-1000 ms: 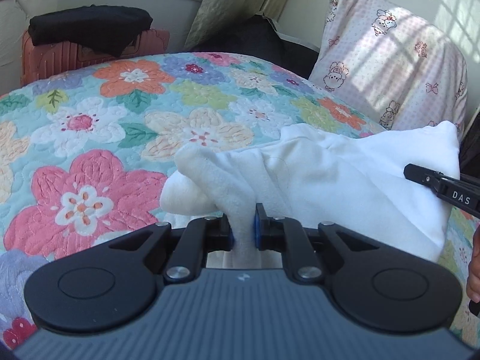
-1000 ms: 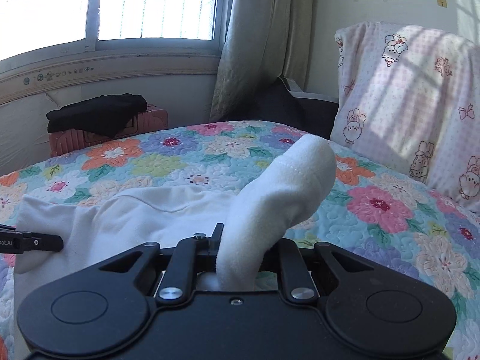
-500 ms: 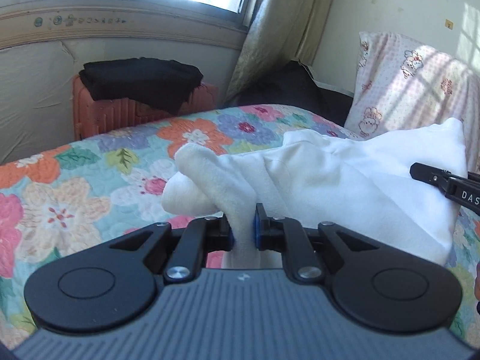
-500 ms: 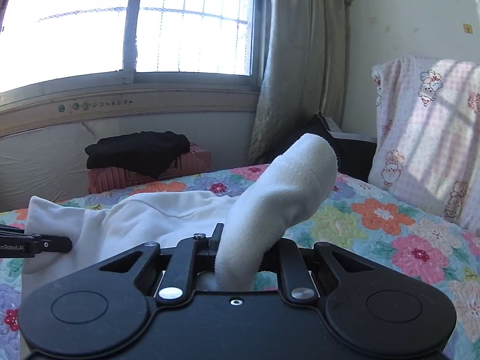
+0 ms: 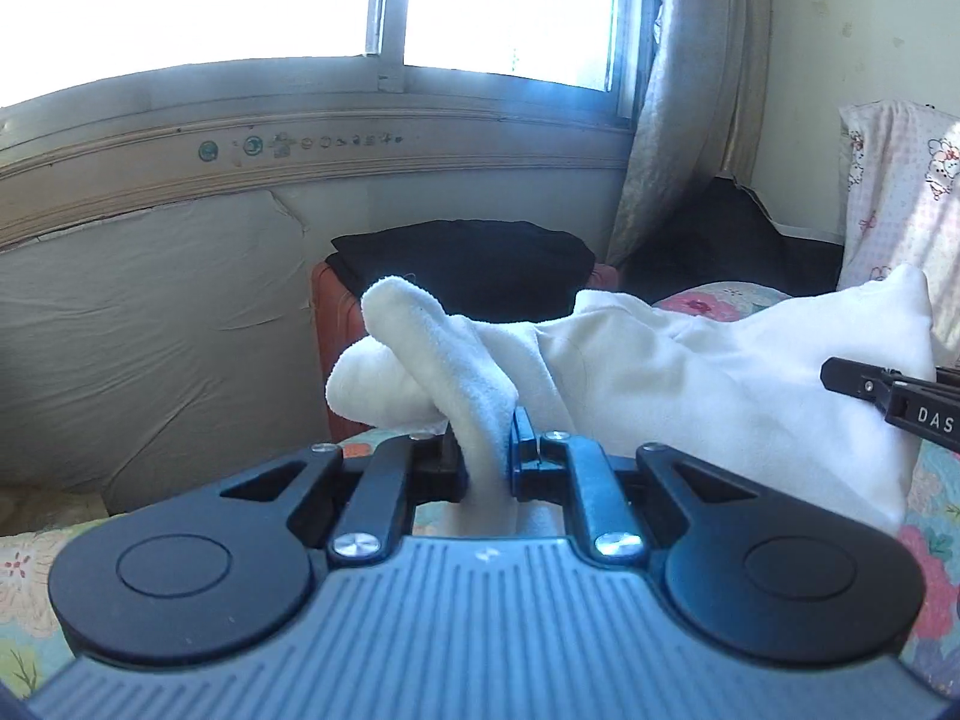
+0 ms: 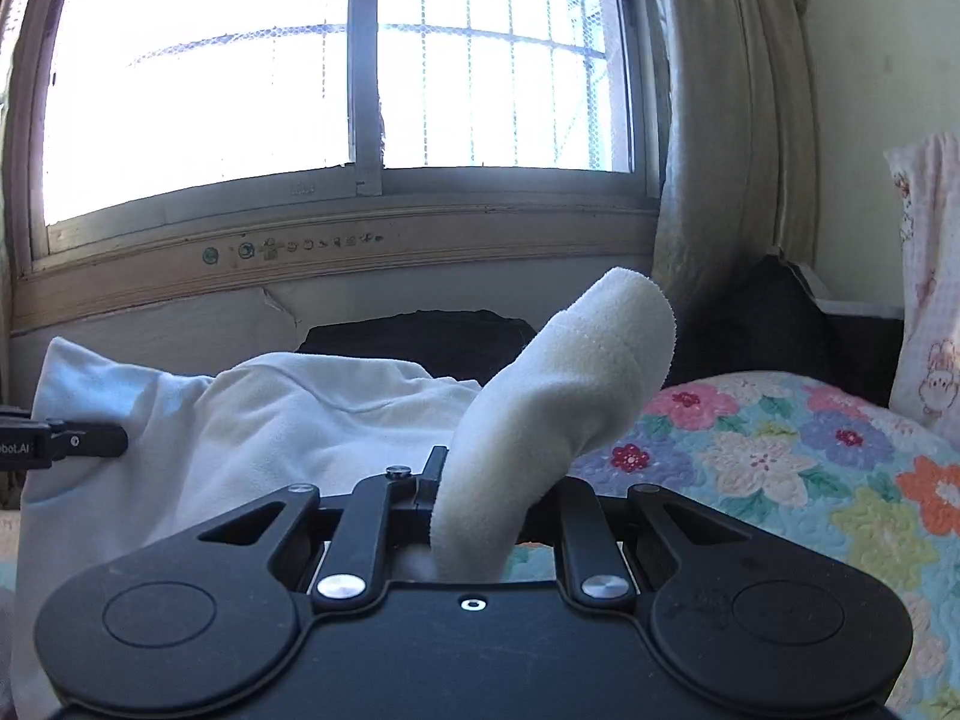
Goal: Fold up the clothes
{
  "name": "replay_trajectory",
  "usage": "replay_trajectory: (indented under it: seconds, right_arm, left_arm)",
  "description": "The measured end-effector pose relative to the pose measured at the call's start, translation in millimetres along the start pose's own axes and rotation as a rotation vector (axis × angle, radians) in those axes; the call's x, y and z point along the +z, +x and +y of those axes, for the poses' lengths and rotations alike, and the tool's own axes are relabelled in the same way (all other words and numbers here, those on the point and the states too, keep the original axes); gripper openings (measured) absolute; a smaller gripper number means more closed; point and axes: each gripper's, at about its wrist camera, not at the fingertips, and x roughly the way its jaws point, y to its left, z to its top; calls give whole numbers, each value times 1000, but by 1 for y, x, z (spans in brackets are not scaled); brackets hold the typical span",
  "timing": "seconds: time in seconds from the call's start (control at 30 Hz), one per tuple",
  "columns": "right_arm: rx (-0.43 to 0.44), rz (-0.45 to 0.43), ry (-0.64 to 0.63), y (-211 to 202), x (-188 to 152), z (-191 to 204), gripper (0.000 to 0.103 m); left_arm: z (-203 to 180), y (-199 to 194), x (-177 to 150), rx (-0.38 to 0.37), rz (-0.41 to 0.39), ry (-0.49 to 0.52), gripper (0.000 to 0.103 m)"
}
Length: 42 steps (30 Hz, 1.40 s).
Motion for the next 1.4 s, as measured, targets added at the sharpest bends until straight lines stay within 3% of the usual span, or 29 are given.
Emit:
replay_trajectory:
  seconds: [0.17, 0.3, 0.43, 0.53, 0.57, 0.63, 0.7, 0.77, 0.87, 0.97, 1.03, 1.1, 1.13, 1.23, 1.27, 1.4]
  right_arm:
    - [-30, -30, -56, 33, 14, 34, 18]
    - [-48, -48, -68, 50, 18, 50, 18]
    - [-59, -24, -85, 67, 6, 53, 18]
    - [-60, -11, -130, 85, -13, 51, 20]
    - [-59, 2, -186, 94, -25, 48, 24]
    - [-143, 135, -254, 108, -50, 34, 53]
    - [-220, 258, -311, 120, -74, 20, 53]
    - [-172, 228, -198, 98, -82, 1, 56]
    - [-143, 217, -31, 71, -87, -20, 61]
    - [-97, 202, 43, 60, -84, -21, 61]
    - [-61, 194, 46, 58, -79, -11, 61]
    - [-20, 199, 60, 54, -72, 0, 61]
    - [0, 204, 76, 50, -68, 6, 61]
    - [126, 258, 212, 30, -60, 18, 61]
    - [189, 291, 239, 19, -59, 26, 61]
    - [173, 265, 133, -28, -56, 55, 65]
  left_arm:
    - [15, 27, 7, 64, 7, 1, 11]
    - [36, 46, 7, 66, 20, -14, 11]
    - [46, 70, -2, 70, 30, -1, 11]
    - [58, 107, -25, 80, 97, -50, 17]
    - [62, 120, -34, 88, 133, -60, 22]
    - [67, 148, -56, 149, 307, -27, 23]
    - [69, 149, -73, 172, 333, 8, 23]
    - [69, 139, -81, 161, 303, -1, 24]
    - [68, 135, -83, 171, 349, -26, 26]
    - [63, 126, -77, 183, 361, -44, 27]
    - [63, 112, -72, 70, 352, -93, 28]
    - [61, 93, -64, -23, 351, -156, 34]
    - [57, 81, -60, -42, 350, -169, 44]
    - [38, 36, -55, -5, 313, -86, 71]
    - [35, 25, -57, 7, 319, -74, 75]
    - [27, -22, -66, 50, 349, -44, 76]
